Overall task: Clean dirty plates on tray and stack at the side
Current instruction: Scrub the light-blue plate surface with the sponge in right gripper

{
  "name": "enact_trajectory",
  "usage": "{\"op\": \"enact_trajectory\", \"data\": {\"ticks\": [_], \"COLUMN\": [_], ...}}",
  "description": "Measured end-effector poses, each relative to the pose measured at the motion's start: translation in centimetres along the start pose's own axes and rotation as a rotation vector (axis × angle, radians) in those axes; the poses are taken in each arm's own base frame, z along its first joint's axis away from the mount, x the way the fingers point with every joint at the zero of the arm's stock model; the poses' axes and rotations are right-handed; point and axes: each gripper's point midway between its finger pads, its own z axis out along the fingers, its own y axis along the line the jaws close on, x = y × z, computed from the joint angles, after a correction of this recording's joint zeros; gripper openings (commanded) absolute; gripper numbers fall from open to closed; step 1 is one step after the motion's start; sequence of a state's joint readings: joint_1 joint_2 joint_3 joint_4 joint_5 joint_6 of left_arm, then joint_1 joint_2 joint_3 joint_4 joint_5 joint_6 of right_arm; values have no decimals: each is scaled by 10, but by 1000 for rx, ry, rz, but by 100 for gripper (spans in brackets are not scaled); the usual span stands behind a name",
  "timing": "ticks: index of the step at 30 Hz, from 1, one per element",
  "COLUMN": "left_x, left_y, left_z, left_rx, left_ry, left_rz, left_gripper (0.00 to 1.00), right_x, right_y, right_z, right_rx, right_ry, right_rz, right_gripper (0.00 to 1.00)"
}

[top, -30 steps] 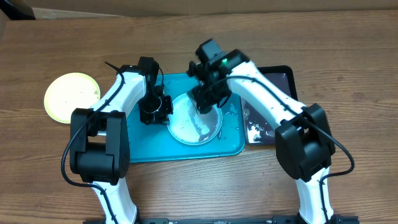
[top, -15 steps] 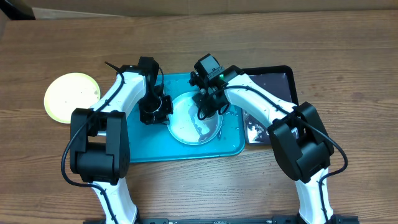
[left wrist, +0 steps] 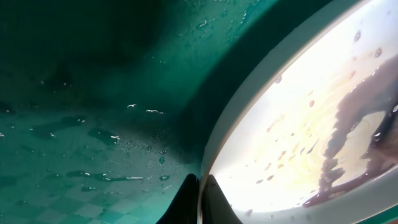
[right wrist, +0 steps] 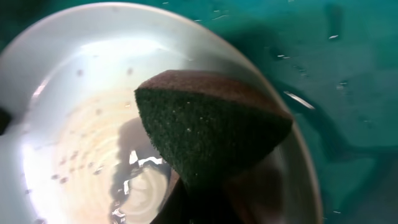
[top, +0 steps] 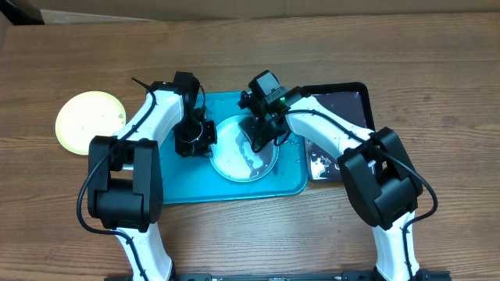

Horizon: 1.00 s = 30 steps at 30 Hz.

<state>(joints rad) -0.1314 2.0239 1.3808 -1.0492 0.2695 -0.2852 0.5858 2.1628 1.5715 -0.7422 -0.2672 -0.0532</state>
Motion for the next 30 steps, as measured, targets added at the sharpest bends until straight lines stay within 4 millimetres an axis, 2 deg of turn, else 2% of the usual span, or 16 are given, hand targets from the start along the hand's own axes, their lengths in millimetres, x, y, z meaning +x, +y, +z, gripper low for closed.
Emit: {"op": "enact_trajectory", "data": {"ticks": [10, 15, 18, 20, 24, 27, 30], "left_x": [0, 0, 0, 0, -1, -1, -1], "left_y": [0, 0, 0, 0, 0, 0, -1], "left_z": [0, 0, 0, 0, 0, 0, 0], "left_rx": [0, 0, 0, 1, 1, 1, 2], "left_ry": [1, 0, 0, -2, -2, -3, -6], "left_rz": [0, 0, 0, 1, 1, 1, 2], "left_gripper": [4, 5, 7, 8, 8, 7, 7], "right_x": [11, 25, 15, 2, -5, -7, -14], "right_y": [58, 68, 57, 43, 8, -12, -16], "right_z": [-6, -21, -46, -68, -101, -110, -113], "right_rx": [-336, -425, -435, -425, -393, -395, -415], "right_ry": [41, 126, 142, 123, 109, 85, 43], "right_rz": [13, 79, 140, 178, 273, 316, 282], "right_gripper": [4, 4, 4, 4, 4, 4, 4]}}
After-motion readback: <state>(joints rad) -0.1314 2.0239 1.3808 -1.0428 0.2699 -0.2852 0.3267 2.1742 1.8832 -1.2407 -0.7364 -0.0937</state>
